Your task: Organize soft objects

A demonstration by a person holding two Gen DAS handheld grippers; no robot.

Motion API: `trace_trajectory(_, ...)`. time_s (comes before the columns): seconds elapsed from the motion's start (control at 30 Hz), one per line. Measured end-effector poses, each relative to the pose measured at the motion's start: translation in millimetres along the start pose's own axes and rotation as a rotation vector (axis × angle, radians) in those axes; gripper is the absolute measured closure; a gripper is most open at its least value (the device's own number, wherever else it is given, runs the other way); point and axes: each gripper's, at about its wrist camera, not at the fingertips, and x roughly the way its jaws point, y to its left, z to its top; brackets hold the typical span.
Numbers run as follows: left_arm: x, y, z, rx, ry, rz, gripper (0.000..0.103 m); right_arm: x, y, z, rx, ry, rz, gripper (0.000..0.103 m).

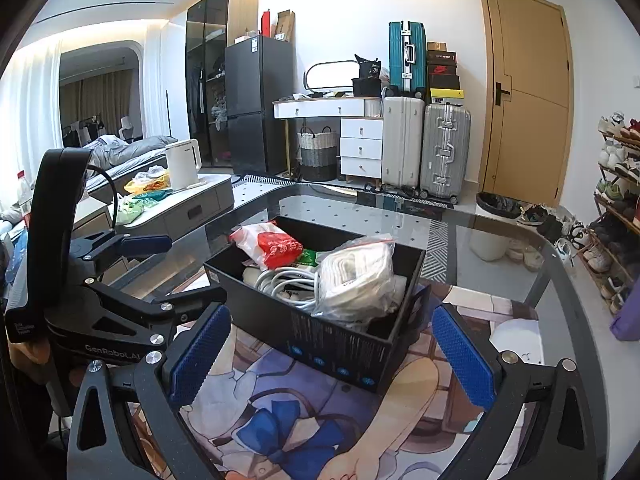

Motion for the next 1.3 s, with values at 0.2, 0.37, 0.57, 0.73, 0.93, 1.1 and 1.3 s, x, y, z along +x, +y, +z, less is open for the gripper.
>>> trace_trajectory(0.2,-4,0,-9,-0.018,-0.025,0.017,0.0,0,-3,-6,0.021,-0.024,0.011,0.001)
trace_trajectory(0.37,-6,-1,-13,-0.03,-0.053,0.031,0.0,-2,-8,-10,0.034,-0.044,0.017,0.001)
trace_trajectory(0.57,-3,-3,-15,-0.025,-0.06,0.037,0.0,-3,-12,-15,0.048,-0.071,0.018,0.001)
trace_trajectory(0.73,-1,-6,-19,-0.023,-0.055,0.033,0.0,-4,-11,-19,0.036,-0.072,0.008,0.001)
trace_trajectory(0.93,-6,-8,-21,-0.017,-0.073,0.03,0.0,-8,-11,-21,0.04,-0.093,0.009,0.001)
trace_trajectory(1.1,-7,-5,-22,-0.034,-0.082,0.034,0.0,-10,-10,-21,0.031,-0.1,0.003,0.001)
trace_trajectory(1.3,-8,-4,-22,-0.047,-0.088,0.039,0.0,-11,-9,-22,0.032,-0.101,0.001,0.001)
